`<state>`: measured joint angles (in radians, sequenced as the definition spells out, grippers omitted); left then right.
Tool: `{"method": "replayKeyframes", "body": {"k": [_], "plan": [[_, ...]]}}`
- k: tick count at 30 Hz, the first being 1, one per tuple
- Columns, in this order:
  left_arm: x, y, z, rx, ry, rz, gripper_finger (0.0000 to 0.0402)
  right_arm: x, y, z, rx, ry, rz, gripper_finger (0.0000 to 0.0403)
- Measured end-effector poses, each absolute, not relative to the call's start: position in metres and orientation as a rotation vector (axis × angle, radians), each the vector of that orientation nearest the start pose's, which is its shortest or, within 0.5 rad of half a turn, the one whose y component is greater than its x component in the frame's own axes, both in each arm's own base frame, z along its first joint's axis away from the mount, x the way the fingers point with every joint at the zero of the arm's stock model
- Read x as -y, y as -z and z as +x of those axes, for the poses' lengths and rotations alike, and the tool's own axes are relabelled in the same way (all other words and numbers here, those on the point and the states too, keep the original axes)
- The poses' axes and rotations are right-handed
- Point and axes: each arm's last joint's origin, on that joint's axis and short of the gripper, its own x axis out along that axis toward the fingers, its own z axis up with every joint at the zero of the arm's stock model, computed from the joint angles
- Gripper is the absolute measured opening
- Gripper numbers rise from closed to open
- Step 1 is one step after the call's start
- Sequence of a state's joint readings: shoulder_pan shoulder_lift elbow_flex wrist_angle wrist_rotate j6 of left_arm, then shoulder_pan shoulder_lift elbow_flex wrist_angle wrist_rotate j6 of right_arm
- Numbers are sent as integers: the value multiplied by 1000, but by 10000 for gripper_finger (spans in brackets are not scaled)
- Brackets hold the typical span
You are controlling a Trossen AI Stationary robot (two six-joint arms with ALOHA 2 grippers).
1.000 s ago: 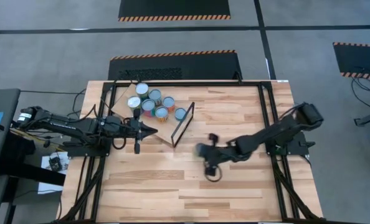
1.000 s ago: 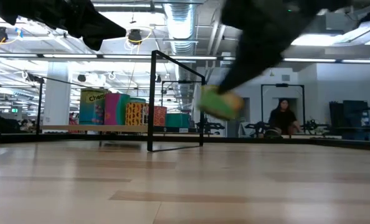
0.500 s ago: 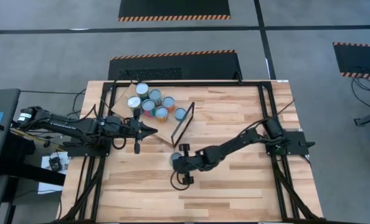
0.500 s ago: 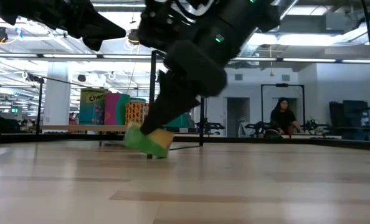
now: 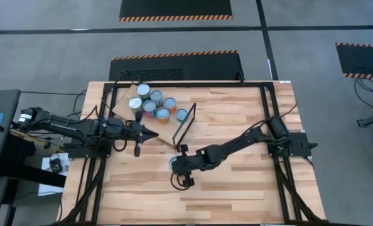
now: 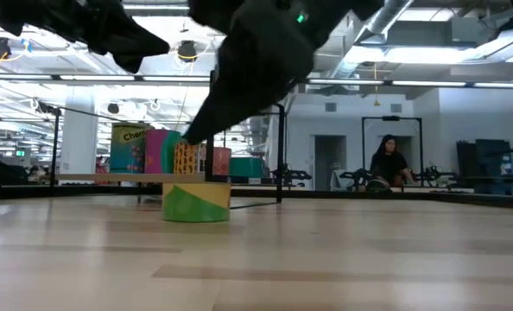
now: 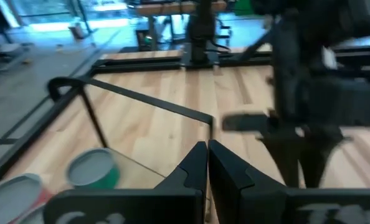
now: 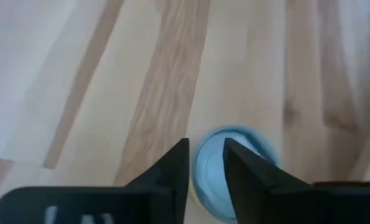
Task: Pick and place cans onto a shelf
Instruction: Put the canned mushrooms on the shelf
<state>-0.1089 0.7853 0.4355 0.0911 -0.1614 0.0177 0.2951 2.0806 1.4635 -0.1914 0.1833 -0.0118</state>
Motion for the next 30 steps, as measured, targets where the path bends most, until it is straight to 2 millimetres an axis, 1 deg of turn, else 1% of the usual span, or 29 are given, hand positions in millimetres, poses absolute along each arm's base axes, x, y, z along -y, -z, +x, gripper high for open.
{"method": "replayKeyframes", "body": {"k": [3,6,9,11,12,15,17,19,21,23,26,30], "plan": [[19,-237,176,-266,10,50,4,-125,-188,425,-788,-119,-236,142],[28,-234,174,-294,77,67,4,-125,-208,413,-776,-80,-311,142],[40,-232,171,-320,138,83,4,-121,-221,393,-771,5,-409,114],[49,-230,169,-333,172,98,4,-113,-222,377,-779,47,-423,86],[53,-228,169,-341,180,108,4,-108,-224,371,-765,62,-403,71],[66,-221,171,-375,194,139,4,-92,-222,346,-724,113,-331,25],[74,-212,177,-416,186,153,4,-83,-217,330,-686,132,-287,9],[82,-201,186,-436,150,169,4,-77,-212,316,-637,145,-242,12],[89,-192,196,-435,133,179,4,-73,-209,305,-579,155,-199,24],[96,-181,205,-442,176,171,4,-70,-206,296,-542,164,-173,34],[103,-168,217,-438,209,131,5,-69,-203,286,-513,164,-157,37],[106,-148,227,-467,166,154,15,-71,-203,281,-506,151,-157,27]]}}
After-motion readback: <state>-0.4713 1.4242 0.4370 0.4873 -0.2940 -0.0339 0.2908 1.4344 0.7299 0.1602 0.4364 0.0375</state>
